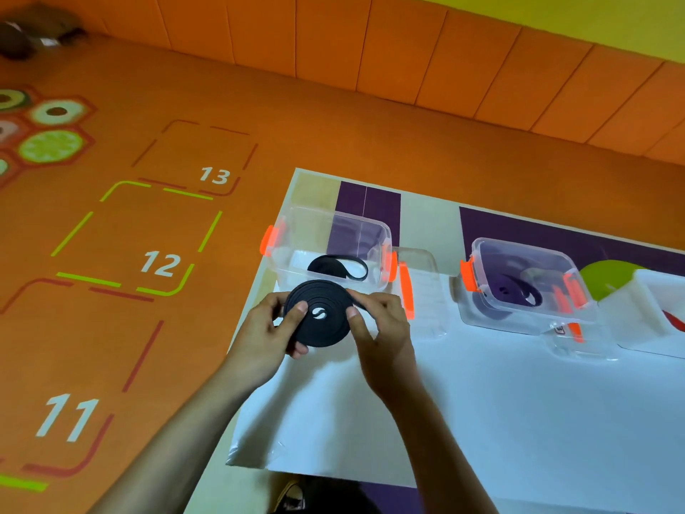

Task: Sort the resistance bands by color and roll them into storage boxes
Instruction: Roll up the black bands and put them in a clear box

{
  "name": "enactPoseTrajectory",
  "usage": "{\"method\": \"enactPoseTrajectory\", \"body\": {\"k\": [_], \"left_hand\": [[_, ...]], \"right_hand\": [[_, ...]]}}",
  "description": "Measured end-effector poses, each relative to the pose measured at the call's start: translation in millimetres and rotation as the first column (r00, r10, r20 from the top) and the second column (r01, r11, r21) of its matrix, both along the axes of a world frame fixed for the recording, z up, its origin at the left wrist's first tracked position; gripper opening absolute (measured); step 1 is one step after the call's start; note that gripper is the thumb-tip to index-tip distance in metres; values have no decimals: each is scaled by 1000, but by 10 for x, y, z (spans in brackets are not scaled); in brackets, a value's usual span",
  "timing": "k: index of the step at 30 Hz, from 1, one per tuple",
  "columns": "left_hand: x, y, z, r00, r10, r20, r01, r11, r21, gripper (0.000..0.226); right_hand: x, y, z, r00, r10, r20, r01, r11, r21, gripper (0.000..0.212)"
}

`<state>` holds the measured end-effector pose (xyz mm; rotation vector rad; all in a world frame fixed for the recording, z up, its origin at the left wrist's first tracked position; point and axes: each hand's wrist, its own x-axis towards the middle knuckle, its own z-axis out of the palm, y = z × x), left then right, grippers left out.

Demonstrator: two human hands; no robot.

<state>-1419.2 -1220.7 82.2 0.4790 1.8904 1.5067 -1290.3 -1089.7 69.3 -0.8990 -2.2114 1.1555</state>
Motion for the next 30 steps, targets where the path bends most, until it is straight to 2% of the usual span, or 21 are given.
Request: {"method": "enactPoseTrajectory", "body": {"k": [2,6,7,10,13,15,17,19,21,24,26,29,30], "left_hand": [[-118,169,-68,1000,29,-4,-29,999,-37,18],[-445,593,-147,996,49,-81,-59,990,-129,19],[-562,725,-194,993,45,-110,-63,984,-167,26],[-884,1070,-338,977,11,-213,-77,949,-306,66],[-1130,1361,-533,969,-27,-246,-72,920,-384,82],[-1227,1510,-563,970,-33,-242,-77,898,-432,72],[-1315,1637,-667,972,-63,-227,-59,866,-496,52],[-1383,1723,-769,977,-133,-165,13,816,-578,37],[-1443,1826,-865,985,-164,-45,100,769,-631,31],[-1502,1978,-980,981,-68,180,170,741,-649,31],[-1545,2056,-1084,970,-47,238,198,718,-668,26],[-1549,2117,-1190,958,-120,259,272,663,-698,7],[-1555,2132,-1225,953,-173,247,300,639,-708,12]], "right_hand": [[-187,105,-57,998,33,61,-31,999,-32,44],[-595,422,-116,999,24,44,-19,995,-102,48],[-707,535,-153,998,20,56,-15,995,-101,46],[-1020,851,-218,994,26,106,-13,993,-121,44],[-1317,1141,-351,986,67,152,-38,982,-188,47],[-1460,1292,-453,979,79,189,-35,974,-222,47],[-1562,1406,-607,962,105,250,-40,967,-252,41],[-1637,1477,-771,941,130,313,-31,953,-302,40],[-1711,1529,-920,903,178,392,-25,930,-366,45],[-1775,1578,-1092,852,226,472,-1,903,-430,48],[-1793,1584,-1170,801,275,531,-12,895,-445,51],[-1822,1609,-1248,723,336,604,-21,884,-466,54],[-1836,1626,-1274,707,348,616,-20,880,-475,55]]}}
